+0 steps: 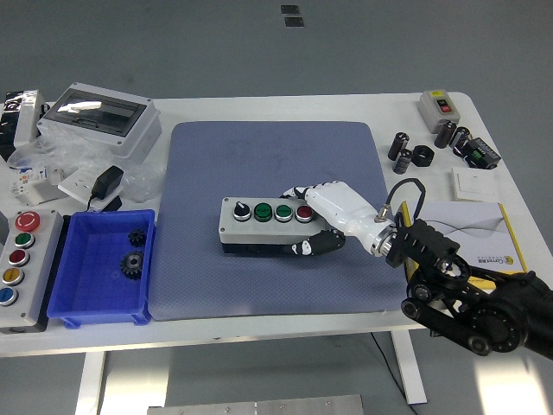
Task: Pick up the button,place it on the desk,press the button,press the button
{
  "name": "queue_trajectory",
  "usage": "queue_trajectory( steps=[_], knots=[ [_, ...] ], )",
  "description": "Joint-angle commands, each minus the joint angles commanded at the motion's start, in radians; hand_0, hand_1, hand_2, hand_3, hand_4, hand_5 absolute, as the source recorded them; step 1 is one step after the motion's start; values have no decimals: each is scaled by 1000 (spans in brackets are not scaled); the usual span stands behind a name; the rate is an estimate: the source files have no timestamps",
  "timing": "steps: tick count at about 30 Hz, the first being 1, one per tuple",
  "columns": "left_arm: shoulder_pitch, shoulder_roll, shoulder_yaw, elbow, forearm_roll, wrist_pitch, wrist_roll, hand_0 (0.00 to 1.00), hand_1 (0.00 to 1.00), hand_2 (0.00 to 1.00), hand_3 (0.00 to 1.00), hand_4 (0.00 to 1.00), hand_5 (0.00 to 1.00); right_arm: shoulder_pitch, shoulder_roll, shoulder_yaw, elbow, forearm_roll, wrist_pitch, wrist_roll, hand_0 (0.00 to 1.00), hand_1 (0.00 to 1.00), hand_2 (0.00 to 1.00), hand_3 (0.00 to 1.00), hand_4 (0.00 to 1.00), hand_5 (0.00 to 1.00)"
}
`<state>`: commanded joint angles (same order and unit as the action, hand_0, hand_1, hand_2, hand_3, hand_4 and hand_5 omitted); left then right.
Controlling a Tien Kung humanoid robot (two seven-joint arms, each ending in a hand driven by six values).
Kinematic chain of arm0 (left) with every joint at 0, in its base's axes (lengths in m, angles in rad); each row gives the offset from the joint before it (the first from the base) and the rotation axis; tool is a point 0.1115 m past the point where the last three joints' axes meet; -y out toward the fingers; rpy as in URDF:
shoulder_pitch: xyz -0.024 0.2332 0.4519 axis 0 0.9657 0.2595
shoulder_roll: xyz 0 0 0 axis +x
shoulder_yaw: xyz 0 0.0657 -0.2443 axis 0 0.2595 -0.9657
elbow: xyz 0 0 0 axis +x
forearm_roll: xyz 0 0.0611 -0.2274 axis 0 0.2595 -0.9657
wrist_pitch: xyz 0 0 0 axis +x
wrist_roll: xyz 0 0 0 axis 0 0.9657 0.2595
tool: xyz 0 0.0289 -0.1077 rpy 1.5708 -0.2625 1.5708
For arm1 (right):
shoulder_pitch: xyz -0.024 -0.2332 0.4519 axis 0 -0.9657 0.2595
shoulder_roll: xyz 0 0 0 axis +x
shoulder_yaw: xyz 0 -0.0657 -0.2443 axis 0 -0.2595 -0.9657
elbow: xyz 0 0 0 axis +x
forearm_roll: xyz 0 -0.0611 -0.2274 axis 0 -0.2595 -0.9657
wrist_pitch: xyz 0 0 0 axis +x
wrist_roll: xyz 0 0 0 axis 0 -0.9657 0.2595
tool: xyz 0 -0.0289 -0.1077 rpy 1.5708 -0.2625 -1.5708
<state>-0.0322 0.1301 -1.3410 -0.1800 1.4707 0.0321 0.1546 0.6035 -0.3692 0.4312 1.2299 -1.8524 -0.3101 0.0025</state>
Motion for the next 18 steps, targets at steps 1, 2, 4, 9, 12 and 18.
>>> queue_trajectory(
  steps=[1,2,4,9,12,18],
  knots=[
    [0,0,1,0,-1,0,0,624,543,527,585,625,178,0,0,-2,-1,3,1,1,754,717,697,710,488,68],
    [-1,0,1,0,-1,0,0,624,543,527,585,625,178,0,0,-3,-2,5,2,1,754,717,697,710,488,68],
    [-1,1,1,0,-1,0,0,624,543,527,585,625,178,0,-1,-4,-3,10,3,3,754,717,697,710,488,68],
    [-1,1,1,0,-1,0,1,625,543,527,585,625,180,1,-2,-9,-11,38,0,29,831,783,786,823,531,58],
    [-2,1,2,0,-2,0,0,625,543,527,585,625,180,1,-2,-9,-15,52,-2,46,831,783,786,823,531,58],
    [-1,2,2,0,0,0,1,624,545,527,585,625,180,1,-5,-1,-14,61,5,61,893,832,835,895,580,59]
  ],
)
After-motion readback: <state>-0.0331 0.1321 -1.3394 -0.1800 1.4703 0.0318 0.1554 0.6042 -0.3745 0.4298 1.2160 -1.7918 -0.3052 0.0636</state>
